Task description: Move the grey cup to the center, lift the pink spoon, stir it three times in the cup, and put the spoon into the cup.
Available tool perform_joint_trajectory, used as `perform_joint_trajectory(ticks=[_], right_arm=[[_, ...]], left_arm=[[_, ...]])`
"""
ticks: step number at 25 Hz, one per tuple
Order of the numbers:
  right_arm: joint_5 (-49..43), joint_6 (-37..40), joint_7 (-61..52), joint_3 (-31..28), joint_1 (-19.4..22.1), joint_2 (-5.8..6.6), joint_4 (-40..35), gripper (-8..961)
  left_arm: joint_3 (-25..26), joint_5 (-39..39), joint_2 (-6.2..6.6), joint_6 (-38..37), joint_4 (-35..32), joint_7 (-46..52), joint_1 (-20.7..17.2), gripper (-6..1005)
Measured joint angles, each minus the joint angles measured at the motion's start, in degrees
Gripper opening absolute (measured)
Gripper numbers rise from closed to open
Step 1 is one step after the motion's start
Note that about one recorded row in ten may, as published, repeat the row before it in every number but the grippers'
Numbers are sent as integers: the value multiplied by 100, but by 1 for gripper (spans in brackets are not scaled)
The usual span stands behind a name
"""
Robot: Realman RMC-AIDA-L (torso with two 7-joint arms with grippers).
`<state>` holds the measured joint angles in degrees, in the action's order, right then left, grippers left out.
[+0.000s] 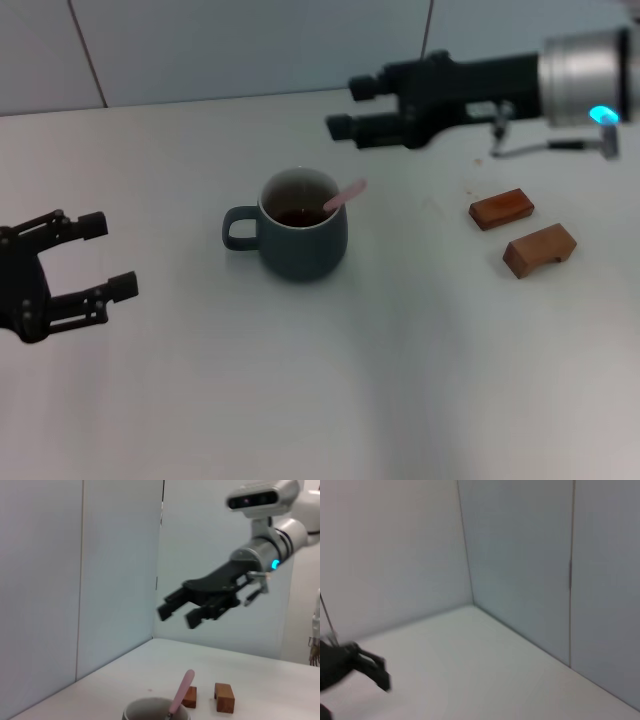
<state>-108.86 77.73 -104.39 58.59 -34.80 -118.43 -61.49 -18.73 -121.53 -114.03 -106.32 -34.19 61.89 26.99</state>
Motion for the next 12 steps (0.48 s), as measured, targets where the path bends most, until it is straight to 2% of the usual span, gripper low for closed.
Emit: perform_joint_trajectory(ticks=[1,4,5,9,10,11,12], right_arm=[[123,162,95,-96,59,32,123,651],[232,710,316,-405,202,156,511,688],[234,876,387,-495,232,199,640,700],[118,1351,545,-665,370,447,986,748],[77,1456,630,-676,435,523,1039,760],[44,1529,702,-679,483,569,1077,773],[10,1581,798,-681,526,619,1114,785]], left_arm=[[-127,-3,28,136,1,158,129,829],[-149,-4,37,162,1,206,164,829],[-277,-9,93,277,1,459,328,829],[-388,-11,130,369,-18,656,452,829],[-469,-12,155,414,-35,796,519,829],[-659,-13,249,493,-55,1137,708,829],[-711,-17,288,527,-56,1252,771,829]])
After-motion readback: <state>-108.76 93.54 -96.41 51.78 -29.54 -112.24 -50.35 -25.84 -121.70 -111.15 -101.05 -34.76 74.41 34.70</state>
